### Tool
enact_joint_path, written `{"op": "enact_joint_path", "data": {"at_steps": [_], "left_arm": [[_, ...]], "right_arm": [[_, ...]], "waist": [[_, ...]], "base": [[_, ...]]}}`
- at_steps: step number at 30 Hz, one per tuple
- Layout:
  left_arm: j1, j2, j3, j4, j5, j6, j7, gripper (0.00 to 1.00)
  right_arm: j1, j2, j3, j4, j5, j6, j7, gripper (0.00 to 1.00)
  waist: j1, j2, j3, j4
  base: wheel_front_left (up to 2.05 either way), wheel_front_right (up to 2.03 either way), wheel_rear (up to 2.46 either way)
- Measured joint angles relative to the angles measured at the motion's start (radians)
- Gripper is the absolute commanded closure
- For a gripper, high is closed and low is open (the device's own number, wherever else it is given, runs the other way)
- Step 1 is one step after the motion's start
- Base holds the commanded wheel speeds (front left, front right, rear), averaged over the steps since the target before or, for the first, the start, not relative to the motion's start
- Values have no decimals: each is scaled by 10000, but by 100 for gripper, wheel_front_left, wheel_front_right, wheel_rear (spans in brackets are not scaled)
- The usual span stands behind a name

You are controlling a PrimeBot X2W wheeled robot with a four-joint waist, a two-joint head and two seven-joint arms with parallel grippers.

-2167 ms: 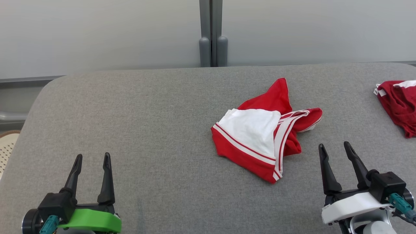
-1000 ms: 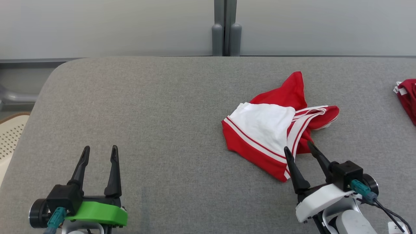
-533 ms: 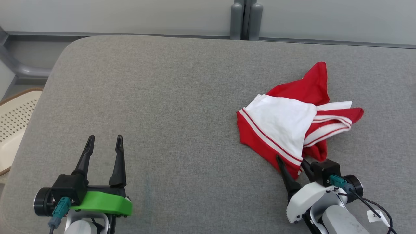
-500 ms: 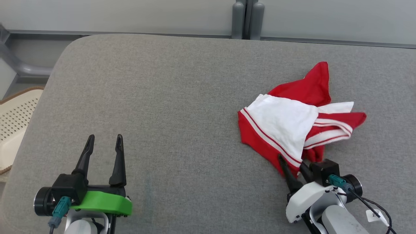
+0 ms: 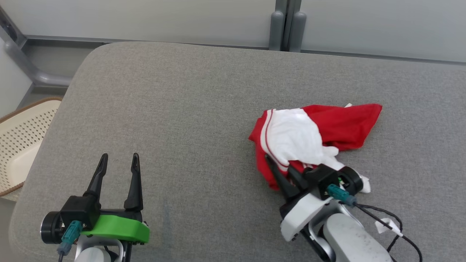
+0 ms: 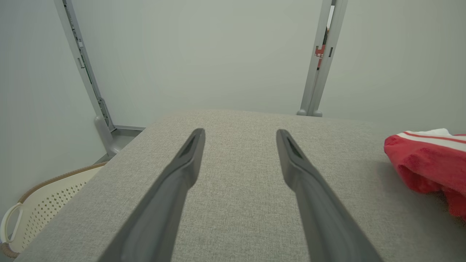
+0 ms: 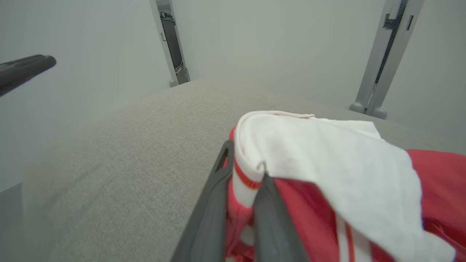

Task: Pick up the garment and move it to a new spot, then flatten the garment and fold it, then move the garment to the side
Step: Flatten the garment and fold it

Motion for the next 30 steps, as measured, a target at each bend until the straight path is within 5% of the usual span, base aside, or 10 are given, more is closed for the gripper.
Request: {"op": "enact_joint_path", "data": {"at_steps": [5,6,7,8,12,22,30], "left_arm": [[-2,-42,-59,48,8,-36,0,0],[-2,-56,-84,54,15,-36,0,0],[-1,-65,-102,65,15,-36,2,0],[0,-77,-113,77,15,-36,0,0],[35,-117,-38,84,15,-36,0,0],[153,-148,92,69,88,-35,0,0],[109,-171,61,15,121,-38,0,0]], "right_arm": [[-131,169,1749,84,389,0,-2,100],[-113,186,2017,236,508,0,-2,84],[-81,180,2211,366,577,0,-2,24],[-50,174,2293,433,631,0,-2,0],[114,113,2174,385,826,0,-2,0],[896,-1114,-82,-965,493,0,-10,0],[1113,-1476,-1266,-608,347,0,119,0]], "waist": [[0,0,-16,60],[0,0,-21,71],[0,0,-25,77],[0,0,-29,77],[0,0,-60,-13],[0,0,-228,-547],[0,0,-93,-647]], "base": [[0,0,0],[0,0,0],[0,0,0],[0,0,0],[0,0,0],[0,0,0],[0,0,0]]}}
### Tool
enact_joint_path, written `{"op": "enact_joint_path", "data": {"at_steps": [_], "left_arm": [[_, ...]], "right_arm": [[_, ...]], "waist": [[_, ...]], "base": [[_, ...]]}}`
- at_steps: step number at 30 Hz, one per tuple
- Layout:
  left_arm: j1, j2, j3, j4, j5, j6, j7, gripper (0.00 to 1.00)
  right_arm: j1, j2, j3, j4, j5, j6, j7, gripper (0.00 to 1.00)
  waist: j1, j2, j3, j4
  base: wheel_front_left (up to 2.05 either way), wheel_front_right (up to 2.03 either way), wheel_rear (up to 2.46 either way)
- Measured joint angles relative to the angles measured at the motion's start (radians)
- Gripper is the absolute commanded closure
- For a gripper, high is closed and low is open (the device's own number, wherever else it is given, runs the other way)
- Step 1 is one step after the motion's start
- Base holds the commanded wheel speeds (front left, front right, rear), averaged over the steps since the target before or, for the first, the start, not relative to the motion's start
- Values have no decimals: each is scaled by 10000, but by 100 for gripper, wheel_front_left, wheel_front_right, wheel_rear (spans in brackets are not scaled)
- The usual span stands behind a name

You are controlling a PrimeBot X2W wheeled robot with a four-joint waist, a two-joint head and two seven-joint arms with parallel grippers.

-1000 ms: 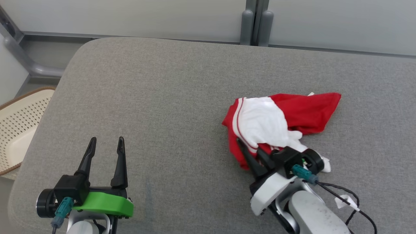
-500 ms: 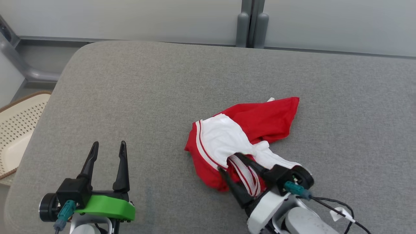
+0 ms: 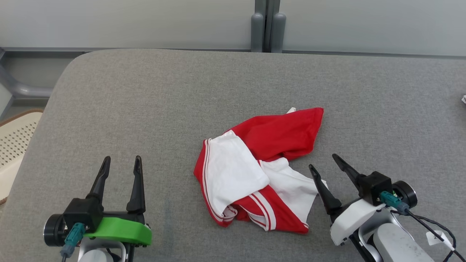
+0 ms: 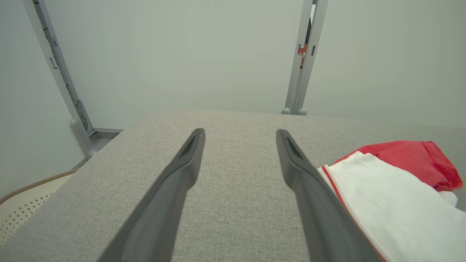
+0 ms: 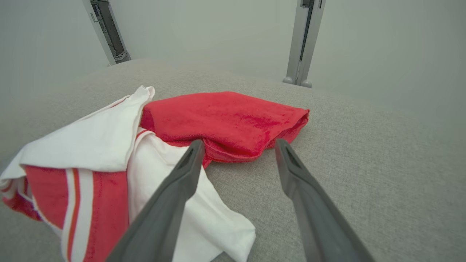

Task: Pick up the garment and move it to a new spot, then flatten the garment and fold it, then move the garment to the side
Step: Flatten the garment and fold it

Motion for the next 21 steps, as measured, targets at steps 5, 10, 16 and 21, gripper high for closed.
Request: {"op": "enact_joint_path", "data": {"at_steps": [5,10,16,21], "left_arm": [[-42,-8,-15,21,27,-12,0,0],[-65,-15,-6,25,29,-15,0,0],[-67,-25,12,56,54,-15,0,0],[-81,-31,48,75,63,-17,0,0]], "right_arm": [[52,184,130,995,-6,0,209,0],[53,395,48,2050,31,0,263,0],[-362,637,234,2828,378,0,176,100],[-696,433,-35,2961,543,0,-8,100]], "waist": [[0,0,95,150],[0,0,150,284],[0,0,179,305],[1,0,97,249]], "base": [[0,0,0],[0,0,0],[0,0,0],[0,0,0]]}}
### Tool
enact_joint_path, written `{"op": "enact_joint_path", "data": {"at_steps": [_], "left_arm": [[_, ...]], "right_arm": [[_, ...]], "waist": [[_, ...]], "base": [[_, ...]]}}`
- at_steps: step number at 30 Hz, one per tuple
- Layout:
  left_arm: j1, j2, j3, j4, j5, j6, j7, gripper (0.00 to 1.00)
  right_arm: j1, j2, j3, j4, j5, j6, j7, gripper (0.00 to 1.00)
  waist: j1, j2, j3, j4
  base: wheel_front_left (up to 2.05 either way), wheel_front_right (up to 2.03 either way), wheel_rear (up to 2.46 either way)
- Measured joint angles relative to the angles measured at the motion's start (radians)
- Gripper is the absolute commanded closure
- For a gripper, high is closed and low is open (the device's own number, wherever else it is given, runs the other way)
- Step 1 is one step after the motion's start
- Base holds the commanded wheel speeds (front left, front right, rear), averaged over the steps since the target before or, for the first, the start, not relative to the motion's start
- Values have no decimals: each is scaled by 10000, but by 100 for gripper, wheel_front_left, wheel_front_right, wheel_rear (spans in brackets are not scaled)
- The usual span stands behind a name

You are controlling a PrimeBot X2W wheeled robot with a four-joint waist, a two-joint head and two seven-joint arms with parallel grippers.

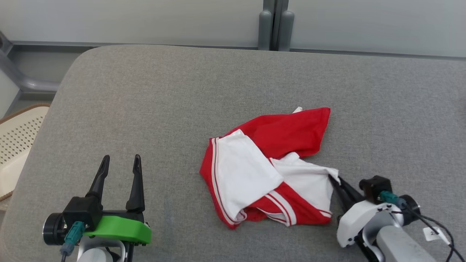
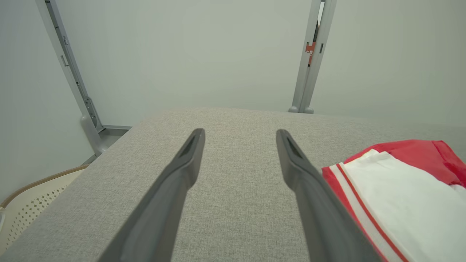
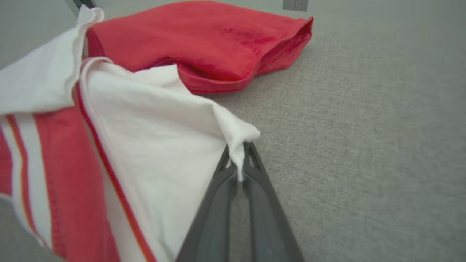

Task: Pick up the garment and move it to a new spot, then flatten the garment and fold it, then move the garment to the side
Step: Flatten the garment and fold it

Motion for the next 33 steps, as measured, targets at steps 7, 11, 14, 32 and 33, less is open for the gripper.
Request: {"op": "enact_joint_path", "data": {"at_steps": [7,11,14,32,33], "left_arm": [[39,-4,33,13,23,-27,0,0],[55,-8,-31,23,23,-29,0,0],[67,-10,-54,12,19,-31,0,0],[89,-17,81,8,50,-40,0,0],[90,-17,82,6,63,-40,0,0]], "right_arm": [[-257,-1848,-1248,-238,-109,0,-81,100],[-460,-3095,-2006,-370,-128,0,-2,100],[-644,-3772,-2658,-414,-127,0,305,100],[-1148,-2811,-2474,-1833,-520,0,477,0],[-1134,-2792,-2353,-1958,-499,0,533,0]], "waist": [[0,0,-214,-123],[0,0,-262,-116],[0,0,-218,-83],[0,0,-308,-400],[0,0,-317,-431]], "base": [[0,0,0],[0,0,0],[0,0,0],[0,0,0],[0,0,0]]}}
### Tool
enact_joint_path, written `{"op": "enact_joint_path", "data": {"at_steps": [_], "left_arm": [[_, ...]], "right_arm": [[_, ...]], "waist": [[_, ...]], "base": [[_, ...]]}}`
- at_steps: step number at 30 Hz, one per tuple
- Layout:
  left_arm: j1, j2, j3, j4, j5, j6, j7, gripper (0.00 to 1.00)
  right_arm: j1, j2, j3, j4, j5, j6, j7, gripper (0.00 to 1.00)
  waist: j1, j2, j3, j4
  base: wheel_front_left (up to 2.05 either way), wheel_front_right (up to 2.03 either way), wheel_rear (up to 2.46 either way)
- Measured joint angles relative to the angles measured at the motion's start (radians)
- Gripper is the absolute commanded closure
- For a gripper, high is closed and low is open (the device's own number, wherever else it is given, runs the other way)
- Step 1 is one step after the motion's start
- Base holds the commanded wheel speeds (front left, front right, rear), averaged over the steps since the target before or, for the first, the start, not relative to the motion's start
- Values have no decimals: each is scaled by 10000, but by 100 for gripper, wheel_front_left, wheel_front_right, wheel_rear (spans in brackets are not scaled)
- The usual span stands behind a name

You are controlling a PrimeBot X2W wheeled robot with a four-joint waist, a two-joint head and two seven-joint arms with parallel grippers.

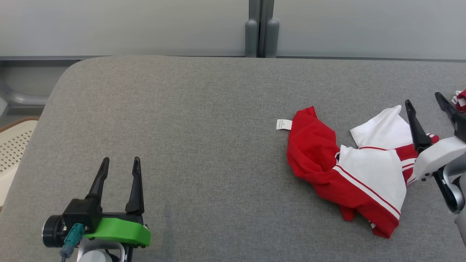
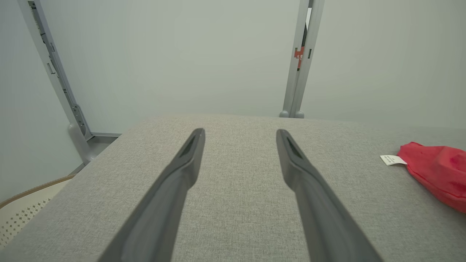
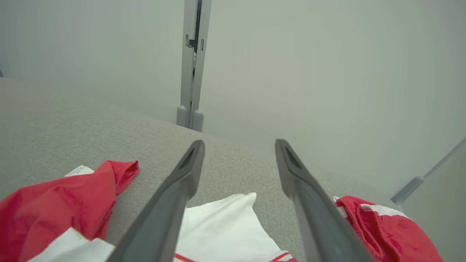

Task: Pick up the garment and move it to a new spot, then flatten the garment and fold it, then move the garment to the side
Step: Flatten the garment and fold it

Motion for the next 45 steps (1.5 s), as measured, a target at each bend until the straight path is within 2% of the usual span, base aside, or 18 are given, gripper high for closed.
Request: {"op": "enact_joint_path", "data": {"at_steps": [6,12,25,30,31,32,36,39,45], "left_arm": [[-4,-2,-25,-10,0,0,0,0],[-10,-4,-75,-8,-6,0,0,0],[-4,-4,-194,-75,-123,61,0,0],[-65,-6,-230,-77,-130,63,0,0],[-104,-6,-236,-73,-128,63,0,0],[-129,-6,-236,-69,-127,63,0,0],[-133,-8,-234,-29,-111,63,0,0],[-137,-8,-221,-17,-102,63,0,0],[-269,-8,-215,-10,-79,63,0,0]], "right_arm": [[-52,274,907,-713,270,0,476,0],[-256,721,1672,-780,669,0,857,0],[1436,761,577,878,1248,0,957,0],[1401,1166,612,1726,1415,0,1135,0],[1371,1204,696,1858,1467,0,1172,78],[1331,1239,796,1958,1532,0,1179,100],[1029,1231,1103,2173,1812,0,1035,100],[393,802,1122,2276,1597,0,596,100],[-1648,-109,828,2523,414,0,-157,100]], "waist": [[0,0,46,-133],[0,0,82,-92],[0,0,207,-122],[0,0,396,-149],[0,0,420,-150],[0,0,442,-149],[0,0,440,-141],[0,0,442,-161],[0,0,465,-192]], "base": [[0,0,0],[0,0,0],[0,0,0],[0,0,0],[0,0,0],[0,0,0],[0,0,0],[0,0,0],[0,0,0]]}}
